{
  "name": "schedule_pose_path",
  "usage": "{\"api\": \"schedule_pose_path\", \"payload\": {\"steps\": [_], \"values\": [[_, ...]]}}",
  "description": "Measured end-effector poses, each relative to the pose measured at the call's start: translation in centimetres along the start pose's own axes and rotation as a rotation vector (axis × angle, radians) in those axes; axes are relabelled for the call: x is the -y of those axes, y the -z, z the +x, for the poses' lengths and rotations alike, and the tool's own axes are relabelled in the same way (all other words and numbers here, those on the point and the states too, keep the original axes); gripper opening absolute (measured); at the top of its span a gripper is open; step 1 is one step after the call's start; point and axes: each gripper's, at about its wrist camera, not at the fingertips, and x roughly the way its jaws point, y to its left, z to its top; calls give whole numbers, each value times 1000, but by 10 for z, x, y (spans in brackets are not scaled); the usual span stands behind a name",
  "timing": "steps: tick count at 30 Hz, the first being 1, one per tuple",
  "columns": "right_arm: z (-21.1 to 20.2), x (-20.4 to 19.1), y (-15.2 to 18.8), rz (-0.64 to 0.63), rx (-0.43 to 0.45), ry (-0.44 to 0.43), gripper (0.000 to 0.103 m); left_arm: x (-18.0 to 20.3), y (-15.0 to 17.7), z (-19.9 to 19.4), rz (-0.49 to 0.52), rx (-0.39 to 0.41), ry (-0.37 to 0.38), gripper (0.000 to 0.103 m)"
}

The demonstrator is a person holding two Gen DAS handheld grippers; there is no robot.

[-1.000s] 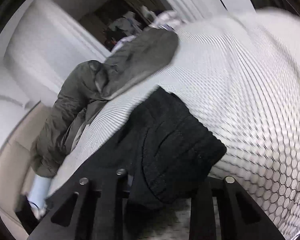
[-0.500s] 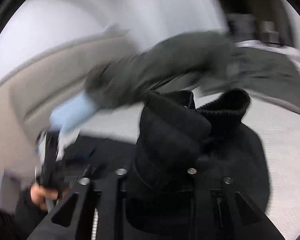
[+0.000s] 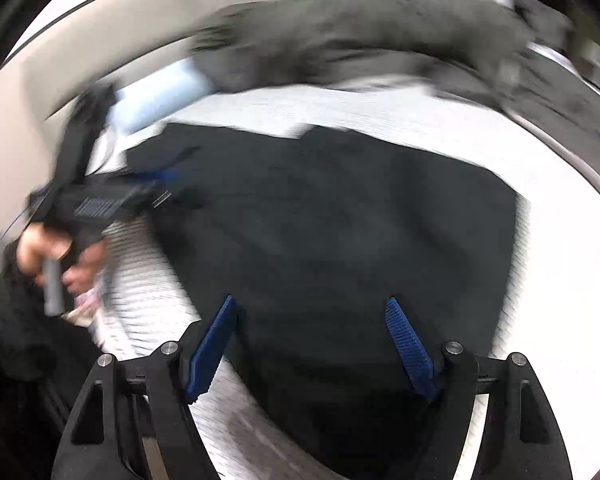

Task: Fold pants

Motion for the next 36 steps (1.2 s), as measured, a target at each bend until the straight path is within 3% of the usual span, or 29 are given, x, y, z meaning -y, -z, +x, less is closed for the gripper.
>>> {"api": "schedule_pose_path", "payload": {"steps": [2, 4, 6, 9, 11, 15, 19, 22, 25, 27, 30, 33, 36], "values": [[-1, 21, 20, 29, -56, 75, 74, 7, 7, 6, 40, -26, 12, 81], [4, 29, 33, 7, -128, 151, 73, 10, 13, 3, 39, -43, 71, 57], [-3, 43, 52, 36, -143, 132, 73, 9, 18, -2, 64, -51, 97, 51], [-23, 55, 62, 73, -121, 113, 74, 8, 28, -12, 88, -66, 107, 51], [-31, 62, 60, 94, -80, 97, 74, 4, 29, -26, 70, -24, 129, 54], [-39, 73, 50, 139, 19, 80, 74, -6, 14, -46, -28, 84, 164, 82], [-22, 75, 38, 179, 51, 23, 74, -14, -25, -30, -110, 105, 194, 82], [-9, 81, 34, 211, 52, -4, 74, -14, -62, 1, -142, 70, 203, 81], [-8, 96, 38, 237, 13, 19, 74, -6, -91, 36, -113, -20, 198, 79], [-15, 102, 38, 259, 63, -28, 74, -3, -103, 57, -108, -58, 175, 77], [-12, 107, 35, 288, 68, -30, 74, -8, -106, 88, -154, -113, 198, 34], [-4, 107, 31, 290, 44, -23, 74, -22, -105, 87, -244, -85, 263, 18], [-8, 108, 38, 288, 39, -24, 74, -26, -110, 67, -226, -35, 243, 17]]}}
